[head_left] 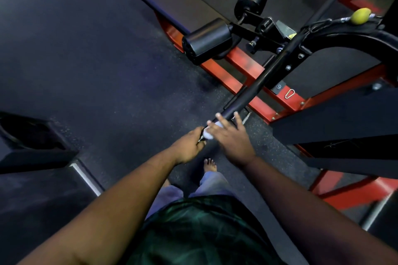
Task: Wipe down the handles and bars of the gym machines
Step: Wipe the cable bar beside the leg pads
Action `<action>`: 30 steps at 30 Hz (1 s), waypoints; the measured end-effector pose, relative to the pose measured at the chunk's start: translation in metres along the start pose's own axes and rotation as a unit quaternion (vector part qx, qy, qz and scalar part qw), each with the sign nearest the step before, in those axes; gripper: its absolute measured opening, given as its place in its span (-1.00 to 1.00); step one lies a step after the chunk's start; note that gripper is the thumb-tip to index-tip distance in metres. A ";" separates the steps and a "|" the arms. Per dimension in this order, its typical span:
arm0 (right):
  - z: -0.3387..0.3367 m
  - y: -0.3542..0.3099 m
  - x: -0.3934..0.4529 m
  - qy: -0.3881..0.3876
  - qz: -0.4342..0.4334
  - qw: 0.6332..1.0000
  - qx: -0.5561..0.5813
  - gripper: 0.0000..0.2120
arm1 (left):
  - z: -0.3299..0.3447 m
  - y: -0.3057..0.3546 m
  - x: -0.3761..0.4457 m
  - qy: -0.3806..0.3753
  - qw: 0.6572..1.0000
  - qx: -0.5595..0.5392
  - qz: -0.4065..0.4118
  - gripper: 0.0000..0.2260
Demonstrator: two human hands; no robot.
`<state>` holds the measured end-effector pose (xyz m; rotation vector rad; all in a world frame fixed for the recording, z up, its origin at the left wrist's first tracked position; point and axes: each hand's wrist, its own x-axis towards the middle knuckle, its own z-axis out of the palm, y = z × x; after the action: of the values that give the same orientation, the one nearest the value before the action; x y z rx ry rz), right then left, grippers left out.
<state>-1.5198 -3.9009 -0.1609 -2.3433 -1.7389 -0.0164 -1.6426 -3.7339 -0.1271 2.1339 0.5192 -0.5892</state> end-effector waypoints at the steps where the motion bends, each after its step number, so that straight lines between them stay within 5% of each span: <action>1: -0.006 0.019 0.004 0.015 0.021 1.000 -0.014 -0.52 | 0.001 0.000 0.000 0.000 1.000 0.003 -0.004 -0.59; 6: -0.035 0.085 0.021 0.035 0.193 0.980 0.018 -0.49 | 0.005 0.000 -0.002 0.004 1.000 -0.002 -0.017 -0.59; 13: 0.010 -0.027 -0.001 -0.017 0.067 0.997 0.043 -0.58 | -0.001 -0.001 -0.001 0.009 1.000 -0.004 -0.007 -0.59; 17: 0.002 -0.006 0.000 -0.009 -0.007 1.000 -0.020 -0.64 | 0.003 0.001 -0.003 0.004 1.000 0.000 -0.006 -0.62; 23: -0.035 0.070 0.020 0.028 0.172 0.984 -0.030 -0.59 | 0.007 0.003 -0.003 0.020 0.999 -0.006 -0.030 -0.61; 30: 0.010 -0.035 -0.005 0.001 0.018 0.995 0.094 -0.55 | 0.007 -0.004 -0.006 0.042 0.998 -0.041 -0.016 -0.62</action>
<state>-1.5554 -3.8944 -0.1656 -2.2367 -1.6200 0.1445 -1.6507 -3.7381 -0.1297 2.0827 0.6156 -0.4895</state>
